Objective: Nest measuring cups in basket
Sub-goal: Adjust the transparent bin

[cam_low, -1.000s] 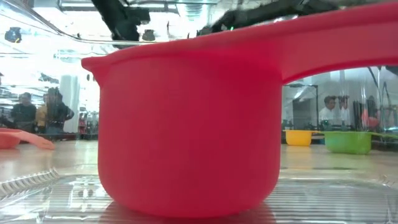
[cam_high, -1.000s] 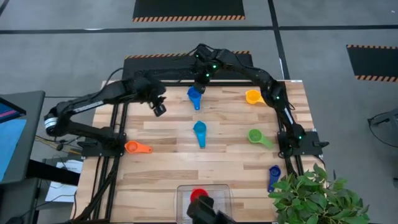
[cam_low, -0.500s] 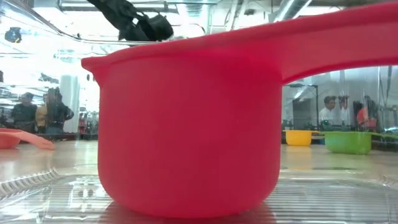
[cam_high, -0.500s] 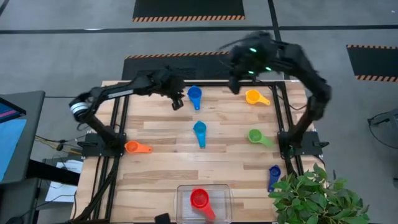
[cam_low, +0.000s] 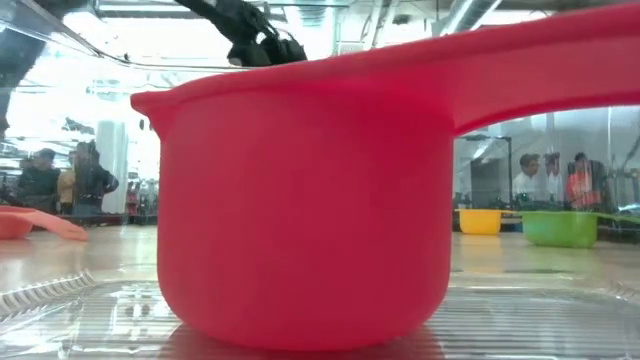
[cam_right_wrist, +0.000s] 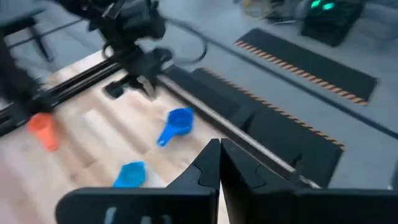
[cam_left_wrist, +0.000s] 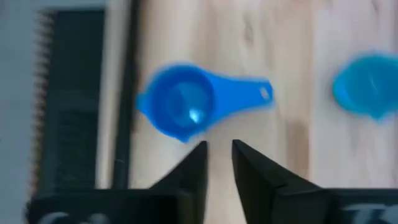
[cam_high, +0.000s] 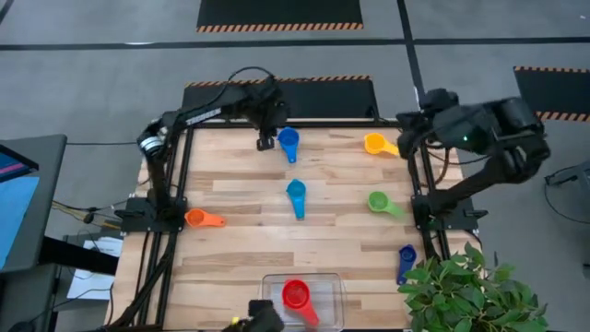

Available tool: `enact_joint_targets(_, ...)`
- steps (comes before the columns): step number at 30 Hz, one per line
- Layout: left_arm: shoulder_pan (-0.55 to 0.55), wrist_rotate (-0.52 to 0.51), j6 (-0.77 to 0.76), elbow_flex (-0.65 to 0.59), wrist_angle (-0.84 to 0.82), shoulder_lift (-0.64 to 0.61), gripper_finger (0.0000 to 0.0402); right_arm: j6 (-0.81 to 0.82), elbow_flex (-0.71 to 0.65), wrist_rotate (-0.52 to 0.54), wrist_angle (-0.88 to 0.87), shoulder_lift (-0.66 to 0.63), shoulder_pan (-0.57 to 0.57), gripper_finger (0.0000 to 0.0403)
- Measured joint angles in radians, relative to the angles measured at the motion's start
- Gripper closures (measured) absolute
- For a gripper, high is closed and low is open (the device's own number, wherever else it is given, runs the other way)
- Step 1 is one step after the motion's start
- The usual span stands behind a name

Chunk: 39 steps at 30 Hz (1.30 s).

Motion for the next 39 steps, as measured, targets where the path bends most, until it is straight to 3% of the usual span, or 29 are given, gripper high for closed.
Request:
enact_joint_targets(6, 0.057, -0.001, 0.157, 0.212, -0.263, 0.162, 0.0398, 0.177, -0.237, 0.046, 0.008, -0.122, 0.079, 0.037)
enact_joint_targets(14, 0.101, 0.032, 0.211, 0.366, -0.276, 0.271, 0.0401, 0.341, -0.435, 0.073, 0.011, -0.184, 0.127, 0.037)
enact_joint_targets(17, 0.092, 0.077, 0.199, 0.393, -0.287, 0.309, 0.0401, 0.359, -0.456, 0.089, 0.022, -0.187, 0.132, 0.037)
enact_joint_targets(22, 0.069, 0.072, 0.304, 0.387, -0.326, 0.321, 0.0401, 0.348, -0.462, 0.101, 0.053, -0.187, 0.13, 0.037)
enact_joint_targets(33, 0.081, 0.073, 0.272, 0.387, -0.339, 0.32, 0.0401, 0.321, -0.462, 0.104, 0.055, -0.183, 0.13, 0.037)
enact_joint_targets(39, 0.062, 0.226, 0.157, 0.403, -0.277, 0.319, 0.0401, 0.317, -0.462, 0.104, 0.054, -0.182, 0.13, 0.037)
